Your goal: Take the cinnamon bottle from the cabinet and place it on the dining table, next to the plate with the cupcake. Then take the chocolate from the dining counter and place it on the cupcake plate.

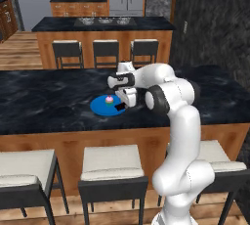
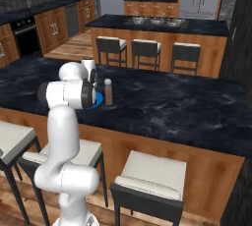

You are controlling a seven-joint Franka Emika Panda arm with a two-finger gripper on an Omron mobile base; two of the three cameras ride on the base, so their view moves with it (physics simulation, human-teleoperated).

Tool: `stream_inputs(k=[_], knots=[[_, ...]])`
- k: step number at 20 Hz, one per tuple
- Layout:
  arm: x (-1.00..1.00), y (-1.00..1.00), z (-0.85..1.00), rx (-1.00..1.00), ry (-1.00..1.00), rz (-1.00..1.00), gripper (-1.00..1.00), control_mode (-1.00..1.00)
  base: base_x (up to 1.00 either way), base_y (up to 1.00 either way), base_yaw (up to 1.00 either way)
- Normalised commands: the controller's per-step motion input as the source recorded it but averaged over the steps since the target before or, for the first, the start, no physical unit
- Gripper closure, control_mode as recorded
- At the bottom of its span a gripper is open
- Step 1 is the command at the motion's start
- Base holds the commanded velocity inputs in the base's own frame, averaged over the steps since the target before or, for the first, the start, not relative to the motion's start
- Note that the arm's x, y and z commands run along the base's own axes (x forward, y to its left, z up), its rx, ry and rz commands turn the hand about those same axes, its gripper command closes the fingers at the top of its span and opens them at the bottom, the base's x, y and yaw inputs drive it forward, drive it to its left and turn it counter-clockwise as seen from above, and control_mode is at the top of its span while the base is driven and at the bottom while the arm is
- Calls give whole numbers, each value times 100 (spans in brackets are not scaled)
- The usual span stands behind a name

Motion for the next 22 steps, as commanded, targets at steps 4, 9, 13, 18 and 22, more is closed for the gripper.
stream_inputs(k=[4, 9, 13, 18, 22], knots=[[7, 16, -11, 0, 0, 0, 100, -100, 0, 0, 0], [12, 8, -12, 0, 0, 0, 100, -100, 0, 0, 0], [18, 5, -14, 0, 0, 0, 100, -100, 0, 0, 0], [20, 2, -6, 0, 0, 0, 100, -100, 0, 0, 0], [16, 5, -7, 0, 0, 0, 100, -100, 0, 0, 0]])
